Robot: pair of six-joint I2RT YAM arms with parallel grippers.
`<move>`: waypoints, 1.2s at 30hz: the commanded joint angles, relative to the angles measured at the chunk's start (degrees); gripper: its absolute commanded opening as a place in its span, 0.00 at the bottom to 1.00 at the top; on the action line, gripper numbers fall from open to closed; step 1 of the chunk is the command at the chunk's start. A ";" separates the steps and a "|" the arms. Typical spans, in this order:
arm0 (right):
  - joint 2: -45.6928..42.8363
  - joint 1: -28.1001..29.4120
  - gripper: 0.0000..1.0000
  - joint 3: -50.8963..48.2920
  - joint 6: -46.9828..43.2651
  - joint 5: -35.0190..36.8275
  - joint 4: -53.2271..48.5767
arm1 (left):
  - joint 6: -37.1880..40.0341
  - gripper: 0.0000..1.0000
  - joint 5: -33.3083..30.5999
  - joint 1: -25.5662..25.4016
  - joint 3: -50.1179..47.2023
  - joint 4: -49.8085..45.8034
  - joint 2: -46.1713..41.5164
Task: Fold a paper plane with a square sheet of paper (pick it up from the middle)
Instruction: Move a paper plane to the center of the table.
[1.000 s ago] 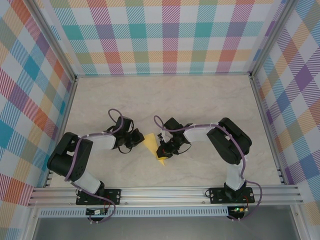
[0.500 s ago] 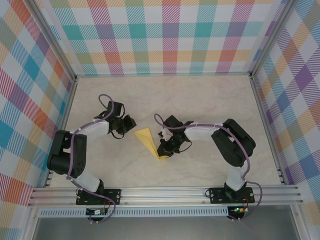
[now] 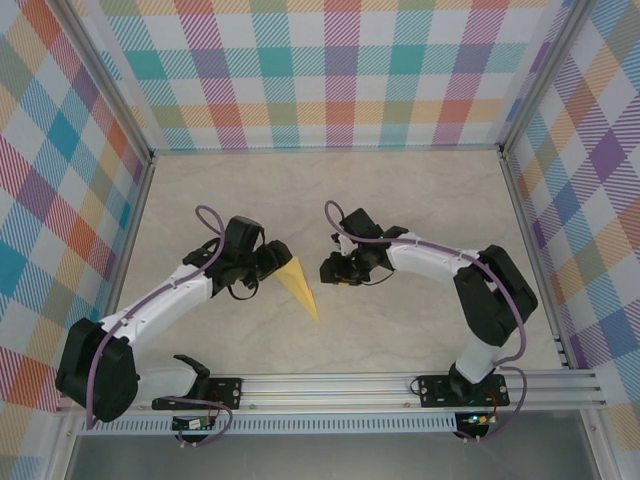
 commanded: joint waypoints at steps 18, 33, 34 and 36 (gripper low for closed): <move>11.56 0.25 0.45 4.65 1.64 -14.46 7.99 | -5.65 0.57 -4.07 -2.49 6.06 -10.42 17.13; 15.74 1.56 0.46 8.30 -0.24 -17.00 5.67 | -5.12 0.43 -3.62 -2.21 0.77 -7.80 12.85; 15.93 1.59 0.46 8.36 -0.38 -17.11 5.56 | -5.11 0.43 -3.58 -2.21 0.69 -7.81 12.91; 15.89 1.63 0.45 7.90 -0.06 -17.72 6.49 | -5.05 0.43 -3.59 -2.21 0.45 -7.80 12.88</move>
